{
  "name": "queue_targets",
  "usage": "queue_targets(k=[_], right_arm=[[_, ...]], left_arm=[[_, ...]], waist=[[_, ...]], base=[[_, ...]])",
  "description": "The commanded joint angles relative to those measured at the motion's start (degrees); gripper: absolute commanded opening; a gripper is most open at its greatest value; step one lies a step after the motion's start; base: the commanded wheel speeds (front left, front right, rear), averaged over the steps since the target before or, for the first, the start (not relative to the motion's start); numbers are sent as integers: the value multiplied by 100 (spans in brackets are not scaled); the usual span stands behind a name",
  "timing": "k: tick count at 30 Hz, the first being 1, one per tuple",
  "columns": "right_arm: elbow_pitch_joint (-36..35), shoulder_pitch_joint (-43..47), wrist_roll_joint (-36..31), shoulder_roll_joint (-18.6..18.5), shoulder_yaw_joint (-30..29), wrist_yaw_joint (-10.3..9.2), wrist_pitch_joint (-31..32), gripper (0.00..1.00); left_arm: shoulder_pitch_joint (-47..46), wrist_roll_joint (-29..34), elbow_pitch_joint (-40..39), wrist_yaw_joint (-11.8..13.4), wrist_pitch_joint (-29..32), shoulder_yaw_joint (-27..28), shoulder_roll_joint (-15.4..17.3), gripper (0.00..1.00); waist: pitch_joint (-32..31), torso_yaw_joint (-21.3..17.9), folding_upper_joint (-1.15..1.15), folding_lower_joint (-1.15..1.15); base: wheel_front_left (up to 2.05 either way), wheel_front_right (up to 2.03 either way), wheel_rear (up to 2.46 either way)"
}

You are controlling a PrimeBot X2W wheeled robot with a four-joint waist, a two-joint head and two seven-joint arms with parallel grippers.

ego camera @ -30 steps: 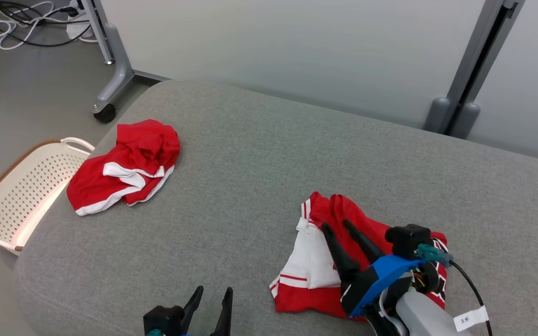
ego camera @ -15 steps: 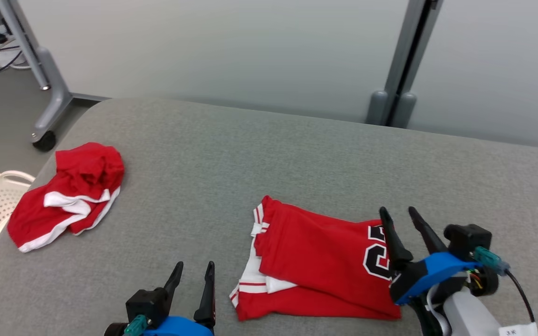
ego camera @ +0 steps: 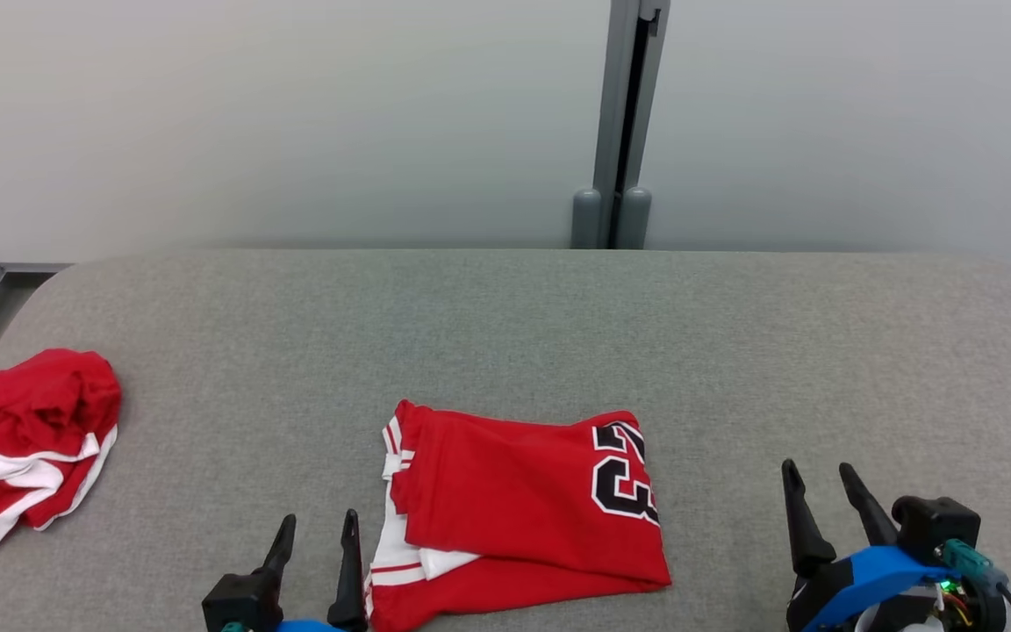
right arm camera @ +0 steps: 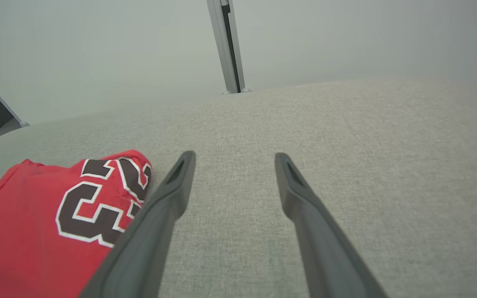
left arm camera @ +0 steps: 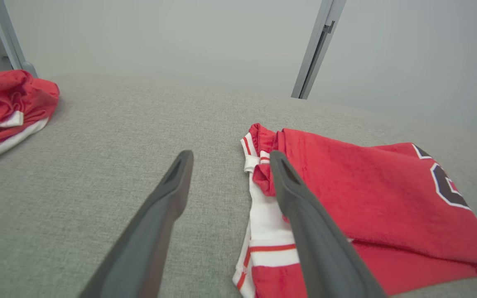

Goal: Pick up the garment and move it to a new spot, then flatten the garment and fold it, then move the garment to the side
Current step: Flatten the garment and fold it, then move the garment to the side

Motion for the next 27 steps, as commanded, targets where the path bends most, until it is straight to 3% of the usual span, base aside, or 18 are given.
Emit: queue_targets(k=[1, 14, 22, 27], right_arm=[[23, 138, 25, -13, 25, 2, -1, 100], [61, 204, 196, -13, 293, 3, -1, 100], [675, -316, 787, -10, 989, 3, -1, 100], [1064, -661, 831, -19, 1128, 2, -1, 100]], left_arm=[[97, 48, -25, 38, -15, 29, -2, 100], [183, 116, -57, 39, -15, 116, -1, 100], [97, 31, 22, 23, -15, -151, 2, 100], [21, 105, 67, -5, -15, -220, -1, 100]], waist=[[-78, -100, 0, 0], [-68, -166, 0, 0], [125, 372, 0, 0], [265, 762, 0, 0]], base=[[0, 0, 0], [0, 0, 0], [0, 0, 0], [0, 0, 0]])
